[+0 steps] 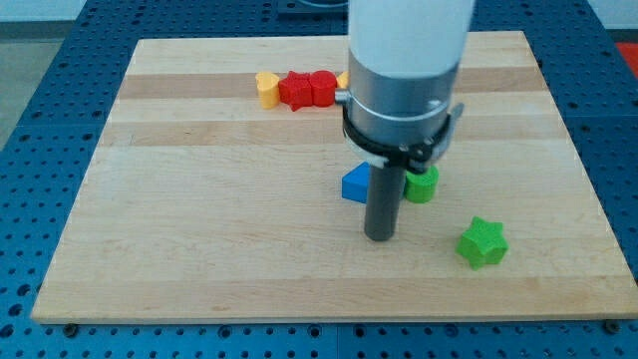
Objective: Move the green star to the line of blocks
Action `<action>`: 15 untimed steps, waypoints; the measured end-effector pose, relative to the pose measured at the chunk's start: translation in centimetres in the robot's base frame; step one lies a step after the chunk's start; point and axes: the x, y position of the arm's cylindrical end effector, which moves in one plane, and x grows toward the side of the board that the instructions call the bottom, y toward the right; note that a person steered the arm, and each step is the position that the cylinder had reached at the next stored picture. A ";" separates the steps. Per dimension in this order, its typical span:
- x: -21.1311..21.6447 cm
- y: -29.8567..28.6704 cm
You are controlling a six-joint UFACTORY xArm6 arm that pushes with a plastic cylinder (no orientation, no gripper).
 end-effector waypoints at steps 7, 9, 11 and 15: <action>1.9 12.0; -0.4 12.0; -1.8 12.0; -3.2 12.1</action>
